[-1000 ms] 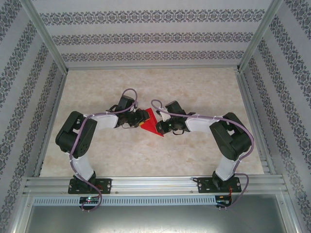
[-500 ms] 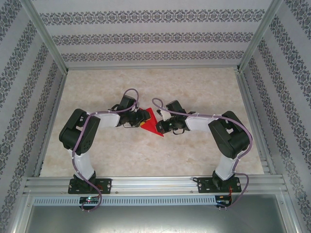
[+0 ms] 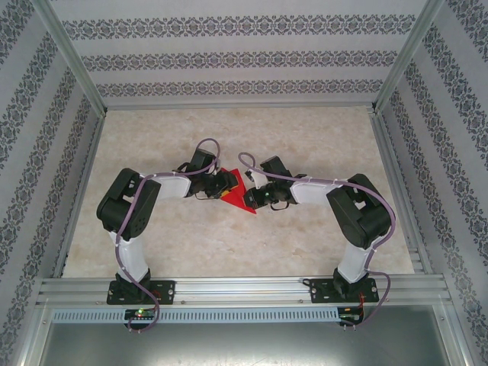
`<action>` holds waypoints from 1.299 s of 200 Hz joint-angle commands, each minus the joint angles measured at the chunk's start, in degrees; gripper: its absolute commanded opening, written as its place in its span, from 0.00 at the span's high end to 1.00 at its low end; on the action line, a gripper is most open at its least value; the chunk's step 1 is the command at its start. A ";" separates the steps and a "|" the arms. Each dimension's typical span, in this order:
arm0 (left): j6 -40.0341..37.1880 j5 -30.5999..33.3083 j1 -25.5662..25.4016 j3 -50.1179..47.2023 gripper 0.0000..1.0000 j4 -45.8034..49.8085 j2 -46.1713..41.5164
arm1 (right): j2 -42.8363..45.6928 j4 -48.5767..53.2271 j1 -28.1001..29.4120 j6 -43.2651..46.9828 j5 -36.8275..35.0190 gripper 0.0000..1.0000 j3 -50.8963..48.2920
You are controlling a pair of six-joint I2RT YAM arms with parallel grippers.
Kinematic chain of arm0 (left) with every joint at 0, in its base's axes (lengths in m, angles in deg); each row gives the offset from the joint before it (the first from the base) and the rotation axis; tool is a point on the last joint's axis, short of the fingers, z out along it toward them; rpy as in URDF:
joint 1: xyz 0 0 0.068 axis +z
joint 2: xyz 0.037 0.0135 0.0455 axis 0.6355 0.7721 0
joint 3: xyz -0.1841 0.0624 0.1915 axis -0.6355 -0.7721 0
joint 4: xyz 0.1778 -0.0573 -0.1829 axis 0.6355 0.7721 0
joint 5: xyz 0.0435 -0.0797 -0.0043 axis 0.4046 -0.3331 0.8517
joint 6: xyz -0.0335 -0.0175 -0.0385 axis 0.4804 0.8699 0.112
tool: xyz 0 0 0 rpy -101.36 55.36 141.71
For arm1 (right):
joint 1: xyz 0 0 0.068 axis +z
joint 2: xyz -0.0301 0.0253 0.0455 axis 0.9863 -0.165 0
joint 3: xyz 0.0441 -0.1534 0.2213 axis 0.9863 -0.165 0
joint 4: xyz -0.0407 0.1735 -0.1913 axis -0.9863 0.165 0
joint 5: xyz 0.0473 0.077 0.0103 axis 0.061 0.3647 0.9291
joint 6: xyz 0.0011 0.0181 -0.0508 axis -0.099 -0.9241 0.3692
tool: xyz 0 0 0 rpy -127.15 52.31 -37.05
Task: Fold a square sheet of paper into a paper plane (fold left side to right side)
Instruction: Fourth fold the wing at the center of the table.
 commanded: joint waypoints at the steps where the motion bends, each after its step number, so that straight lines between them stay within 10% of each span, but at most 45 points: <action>1: 0.09 0.21 -0.63 0.69 0.57 1.62 1.20 | -0.54 0.36 -0.83 -0.86 1.73 0.89 1.68; 73: -0.05 0.68 -0.62 0.48 0.56 2.35 0.85 | 2.32 1.05 -4.74 -4.11 7.84 0.64 3.17; 260: -0.05 0.65 -0.64 0.38 0.56 2.44 0.32 | -5.90 0.21 -4.92 -7.97 13.55 0.75 5.30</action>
